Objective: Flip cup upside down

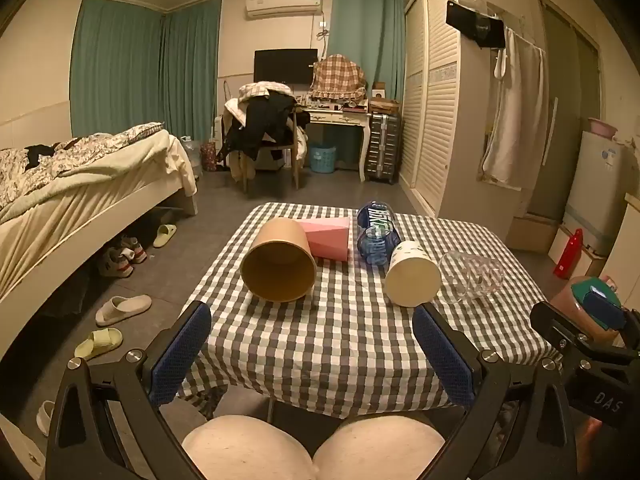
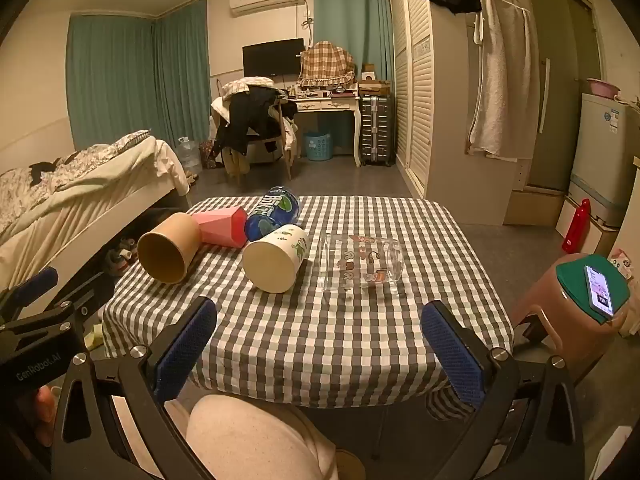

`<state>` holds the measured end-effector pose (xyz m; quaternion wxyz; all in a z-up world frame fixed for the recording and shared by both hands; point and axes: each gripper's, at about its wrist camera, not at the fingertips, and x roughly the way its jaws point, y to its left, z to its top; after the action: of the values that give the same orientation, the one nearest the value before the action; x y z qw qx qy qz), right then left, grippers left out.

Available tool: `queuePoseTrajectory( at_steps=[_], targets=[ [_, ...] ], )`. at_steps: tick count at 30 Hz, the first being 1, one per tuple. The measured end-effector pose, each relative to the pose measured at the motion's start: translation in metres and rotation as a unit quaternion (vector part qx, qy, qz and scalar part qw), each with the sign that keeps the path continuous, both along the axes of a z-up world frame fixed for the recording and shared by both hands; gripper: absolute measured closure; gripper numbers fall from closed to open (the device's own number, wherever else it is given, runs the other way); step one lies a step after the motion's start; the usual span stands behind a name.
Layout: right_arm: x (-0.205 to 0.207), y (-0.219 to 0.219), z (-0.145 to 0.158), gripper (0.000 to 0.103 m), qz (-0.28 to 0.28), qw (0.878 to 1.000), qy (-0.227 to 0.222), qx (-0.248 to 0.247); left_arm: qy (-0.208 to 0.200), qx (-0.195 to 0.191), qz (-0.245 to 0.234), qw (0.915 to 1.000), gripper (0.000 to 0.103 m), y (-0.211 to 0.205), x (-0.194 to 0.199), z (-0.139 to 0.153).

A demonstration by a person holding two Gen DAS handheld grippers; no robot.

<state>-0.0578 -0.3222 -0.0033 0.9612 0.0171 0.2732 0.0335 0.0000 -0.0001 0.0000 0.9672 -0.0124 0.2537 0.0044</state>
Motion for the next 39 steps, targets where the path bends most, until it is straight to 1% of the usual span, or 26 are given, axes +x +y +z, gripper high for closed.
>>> queuePoseTrajectory(
  at_steps=[5, 9, 12, 13, 20, 39],
  targets=[
    [0.001, 0.002, 0.000, 0.000, 0.001, 1.000, 0.003, -0.002, -0.004, 0.001, 0.004, 1.0000, 0.000, -0.002, -0.003, 0.001],
    [0.002, 0.004, 0.000, 0.000, 0.003, 1.000, 0.003, -0.002, -0.002, -0.005, 0.005, 1.0000, 0.000, 0.006, -0.003, -0.002],
    [-0.001, 0.001, 0.003, 0.000, 0.005, 1.000, 0.002, -0.002, 0.003, -0.011, 0.007, 0.9999, 0.000, 0.008, -0.004, 0.002],
    [0.001, 0.000, 0.002, 0.000, 0.004, 1.000, 0.002, -0.003, 0.007, -0.012, 0.012, 0.9998, 0.000, 0.010, 0.004, -0.002],
    [0.002, 0.009, 0.002, 0.000, 0.004, 1.000, 0.006, -0.005, 0.007, -0.014, 0.012, 0.9998, 0.000, 0.010, 0.004, -0.003],
    [0.004, 0.012, 0.001, 0.000, 0.007, 1.000, 0.008, -0.007, 0.009, -0.012, 0.012, 0.9998, 0.000, 0.011, 0.005, -0.003]
  ],
)
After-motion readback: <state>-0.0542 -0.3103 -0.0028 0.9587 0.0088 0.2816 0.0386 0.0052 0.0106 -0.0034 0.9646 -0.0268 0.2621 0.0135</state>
